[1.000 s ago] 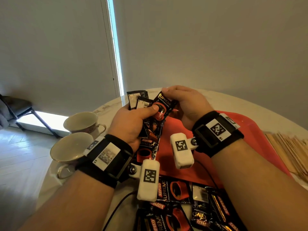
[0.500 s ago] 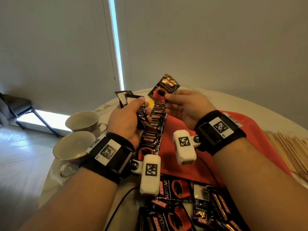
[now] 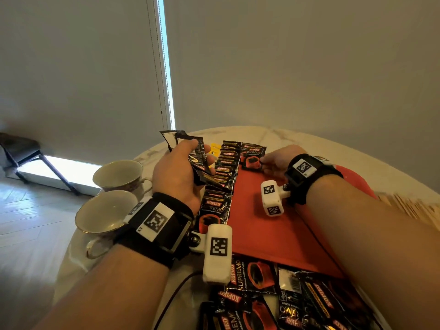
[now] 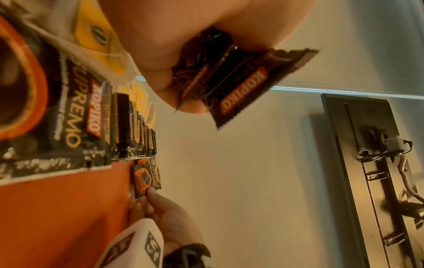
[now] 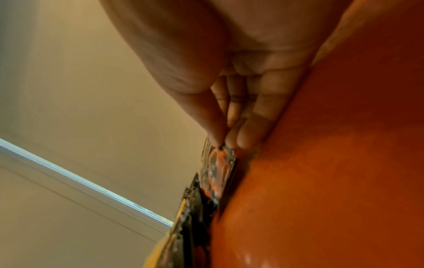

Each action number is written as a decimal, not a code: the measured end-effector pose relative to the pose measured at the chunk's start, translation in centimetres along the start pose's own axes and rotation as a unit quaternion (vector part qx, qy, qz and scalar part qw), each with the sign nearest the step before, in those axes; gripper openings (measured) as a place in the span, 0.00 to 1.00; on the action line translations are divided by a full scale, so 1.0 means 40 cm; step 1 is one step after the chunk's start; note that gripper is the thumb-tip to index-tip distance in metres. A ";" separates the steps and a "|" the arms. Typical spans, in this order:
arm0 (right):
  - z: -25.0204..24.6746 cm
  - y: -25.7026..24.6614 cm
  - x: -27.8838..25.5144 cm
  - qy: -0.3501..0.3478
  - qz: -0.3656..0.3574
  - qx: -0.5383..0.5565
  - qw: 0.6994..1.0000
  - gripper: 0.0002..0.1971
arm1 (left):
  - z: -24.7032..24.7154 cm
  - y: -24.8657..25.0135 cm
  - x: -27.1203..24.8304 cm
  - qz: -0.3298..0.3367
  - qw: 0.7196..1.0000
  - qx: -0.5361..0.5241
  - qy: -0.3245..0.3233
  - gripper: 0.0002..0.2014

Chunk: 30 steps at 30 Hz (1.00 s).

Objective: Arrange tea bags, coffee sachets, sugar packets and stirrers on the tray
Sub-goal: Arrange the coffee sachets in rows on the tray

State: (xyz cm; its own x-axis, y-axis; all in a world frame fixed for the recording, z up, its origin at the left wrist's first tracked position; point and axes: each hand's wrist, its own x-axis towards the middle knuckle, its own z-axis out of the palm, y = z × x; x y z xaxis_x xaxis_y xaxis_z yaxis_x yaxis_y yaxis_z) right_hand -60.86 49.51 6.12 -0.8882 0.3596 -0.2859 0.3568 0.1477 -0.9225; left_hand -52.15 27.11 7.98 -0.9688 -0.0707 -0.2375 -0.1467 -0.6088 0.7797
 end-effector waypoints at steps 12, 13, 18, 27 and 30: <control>0.018 -0.009 0.018 -0.007 0.002 -0.043 0.999 0.05 | 0.001 0.001 0.007 -0.006 1.000 0.015 -0.008 0.15; 0.017 -0.007 0.022 -0.010 0.004 -0.034 0.999 0.04 | 0.001 0.000 0.005 -0.009 1.000 0.018 -0.011 0.15; -0.007 -0.019 -0.016 -0.046 0.002 0.010 0.999 0.06 | 0.005 -0.011 0.002 -0.002 0.999 0.035 -0.001 0.13; 0.016 -0.050 -0.263 -0.235 -0.236 0.112 0.936 0.08 | 0.011 -0.011 0.000 -0.015 1.000 0.014 0.019 0.14; 0.024 -0.052 -0.273 -0.289 -0.267 0.067 0.917 0.14 | 0.010 -0.004 -0.009 -0.033 0.999 -0.003 0.008 0.12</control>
State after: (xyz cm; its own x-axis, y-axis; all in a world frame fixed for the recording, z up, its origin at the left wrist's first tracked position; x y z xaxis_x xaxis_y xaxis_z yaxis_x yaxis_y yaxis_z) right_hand -52.20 44.39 10.93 -0.9447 -0.2858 0.1610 -0.1775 0.0325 -0.9836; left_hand -51.86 27.54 8.16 -0.9538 -0.0428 -0.2974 -0.2089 -0.6169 0.7588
